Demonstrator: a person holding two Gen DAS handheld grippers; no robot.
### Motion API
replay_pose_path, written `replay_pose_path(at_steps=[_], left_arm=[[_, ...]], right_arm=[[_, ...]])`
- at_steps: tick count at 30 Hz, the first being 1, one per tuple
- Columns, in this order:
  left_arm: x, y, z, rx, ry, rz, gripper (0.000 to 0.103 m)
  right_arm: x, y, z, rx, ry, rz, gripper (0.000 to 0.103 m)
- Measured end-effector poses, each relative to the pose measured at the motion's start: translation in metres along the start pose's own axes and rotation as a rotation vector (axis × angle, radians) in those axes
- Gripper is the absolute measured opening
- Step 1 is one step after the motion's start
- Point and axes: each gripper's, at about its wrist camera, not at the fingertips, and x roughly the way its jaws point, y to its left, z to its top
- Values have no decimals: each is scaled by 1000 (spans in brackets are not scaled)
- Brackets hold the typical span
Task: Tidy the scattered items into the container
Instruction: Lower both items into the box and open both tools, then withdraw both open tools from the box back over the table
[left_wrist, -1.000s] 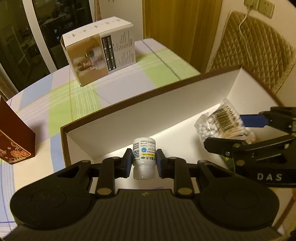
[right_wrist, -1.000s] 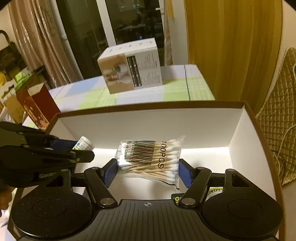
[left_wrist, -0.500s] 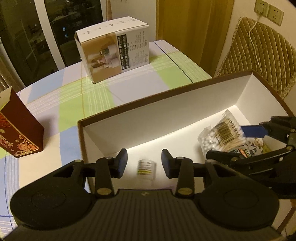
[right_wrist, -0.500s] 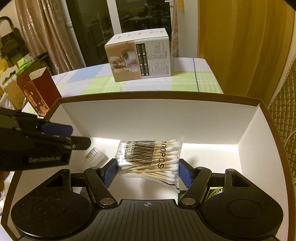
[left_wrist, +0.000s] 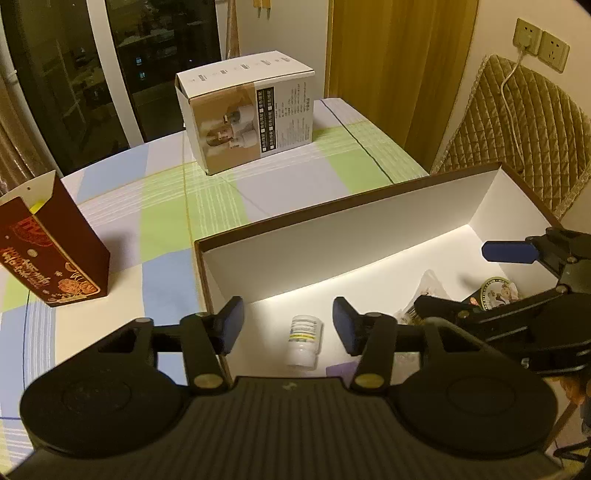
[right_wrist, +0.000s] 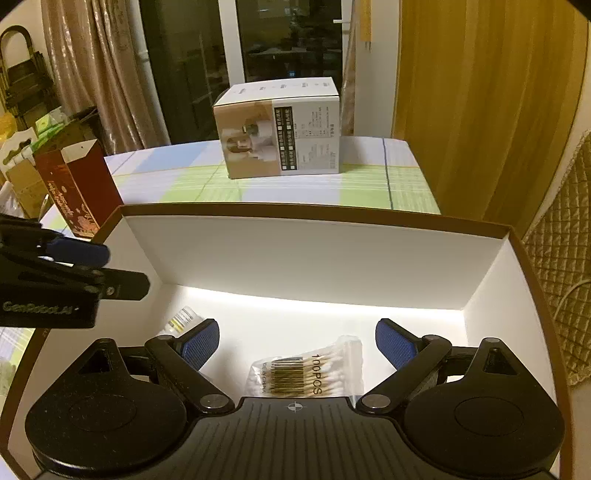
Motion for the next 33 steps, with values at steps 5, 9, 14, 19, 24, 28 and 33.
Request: replay_pose_path(at_steps=[5,9,14,19,24,28,33], left_arm=[[-11,-4,-8,-6,10,-7,66],[-25,-10,-13,-15,4,-2,75],[-44,-18,-21,-38,-10,6,80],[-68,-23,-33,-61,-46,47,87],[-93,-25,-51,-120,-81,48,95],[-107,-31,-64,-151,-73,43,95],[-128,-40,-76,-162,-79,53,95]], right_arm=[[-8,3,-3,-16,23,-37,97],[-16,10,-11,-37,38,-55,103],[-35,12,-19,-49,29,-79,103],[-64,3,-33,-3,-15,-100,103],[-112,-1,-53,87,-183,-81,103],[-140,4,-61,97,-264,-85,103],[-163,7,-68,119,-301,-95,103]])
